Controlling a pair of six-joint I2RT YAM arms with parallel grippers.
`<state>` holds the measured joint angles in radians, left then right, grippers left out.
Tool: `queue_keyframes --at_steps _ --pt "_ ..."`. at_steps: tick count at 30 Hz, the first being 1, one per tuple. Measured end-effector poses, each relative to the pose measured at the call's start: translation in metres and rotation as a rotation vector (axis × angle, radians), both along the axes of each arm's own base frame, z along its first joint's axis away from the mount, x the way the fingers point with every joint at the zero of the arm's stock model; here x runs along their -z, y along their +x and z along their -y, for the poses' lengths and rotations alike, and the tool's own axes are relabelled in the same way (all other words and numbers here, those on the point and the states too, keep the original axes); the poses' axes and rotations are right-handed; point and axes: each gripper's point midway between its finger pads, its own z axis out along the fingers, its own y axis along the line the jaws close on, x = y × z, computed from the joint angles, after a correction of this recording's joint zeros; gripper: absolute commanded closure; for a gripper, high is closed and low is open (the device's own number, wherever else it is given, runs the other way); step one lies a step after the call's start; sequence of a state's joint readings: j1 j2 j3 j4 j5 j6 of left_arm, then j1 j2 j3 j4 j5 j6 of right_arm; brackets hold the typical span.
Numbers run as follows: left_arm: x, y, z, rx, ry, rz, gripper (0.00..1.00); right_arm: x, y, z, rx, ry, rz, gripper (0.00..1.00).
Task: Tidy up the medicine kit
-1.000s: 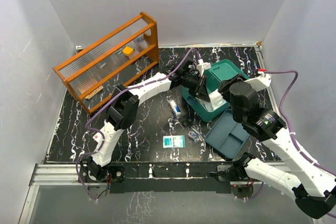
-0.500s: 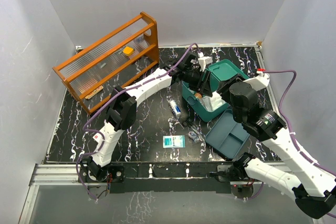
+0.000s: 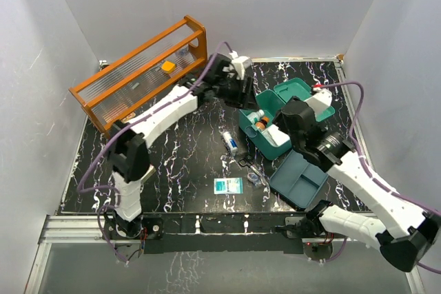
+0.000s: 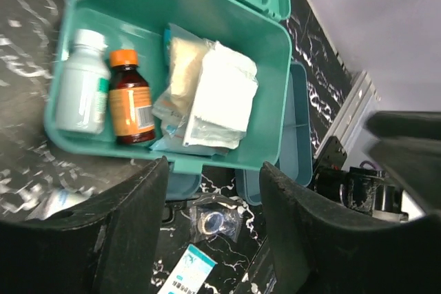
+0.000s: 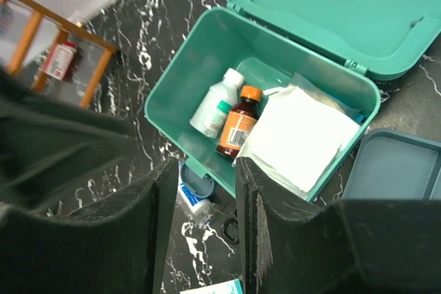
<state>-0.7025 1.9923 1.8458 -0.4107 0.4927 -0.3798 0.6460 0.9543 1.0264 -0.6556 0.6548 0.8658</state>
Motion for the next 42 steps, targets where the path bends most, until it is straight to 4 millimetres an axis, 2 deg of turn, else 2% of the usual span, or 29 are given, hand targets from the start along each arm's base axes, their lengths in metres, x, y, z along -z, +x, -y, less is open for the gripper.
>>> queue_keyframes --at_steps 4,6,8,11,14,18,27,31,35,39,42 --pt "-0.032 0.004 -0.040 -0.115 -0.048 0.072 0.41 0.028 0.012 -0.005 -0.029 -0.040 -0.097 0.62" --pt "-0.038 0.005 -0.062 -0.177 -0.058 0.093 0.41 0.047 0.020 -0.006 -0.056 -0.056 -0.167 0.62" --pt "-0.034 0.002 -0.076 -0.219 -0.063 0.092 0.43 0.070 0.026 -0.006 -0.081 -0.076 -0.244 0.61" --pt "-0.013 -0.002 -0.094 -0.261 -0.038 0.052 0.44 0.102 0.031 -0.007 -0.115 -0.113 -0.355 0.60" --pt "0.010 -0.004 -0.104 -0.281 0.000 0.008 0.45 0.120 0.032 -0.007 -0.147 -0.136 -0.418 0.58" --pt "0.027 -0.010 -0.109 -0.284 0.026 -0.024 0.46 0.135 0.038 -0.006 -0.169 -0.168 -0.469 0.55" --pt "0.033 -0.012 -0.108 -0.290 0.020 -0.042 0.48 0.173 0.044 -0.002 -0.179 -0.241 -0.576 0.53" --pt "0.038 -0.013 -0.109 -0.292 0.024 -0.049 0.48 0.176 0.045 -0.002 -0.175 -0.247 -0.581 0.52" --pt "0.043 -0.015 -0.111 -0.294 0.030 -0.058 0.48 0.166 0.050 -0.004 -0.174 -0.242 -0.567 0.52" --pt "0.044 -0.012 -0.113 -0.306 0.036 -0.053 0.48 0.142 0.059 -0.011 -0.185 -0.210 -0.517 0.51" --pt "0.049 -0.009 -0.118 -0.338 0.056 -0.047 0.48 0.115 0.060 -0.017 -0.208 -0.167 -0.456 0.51"
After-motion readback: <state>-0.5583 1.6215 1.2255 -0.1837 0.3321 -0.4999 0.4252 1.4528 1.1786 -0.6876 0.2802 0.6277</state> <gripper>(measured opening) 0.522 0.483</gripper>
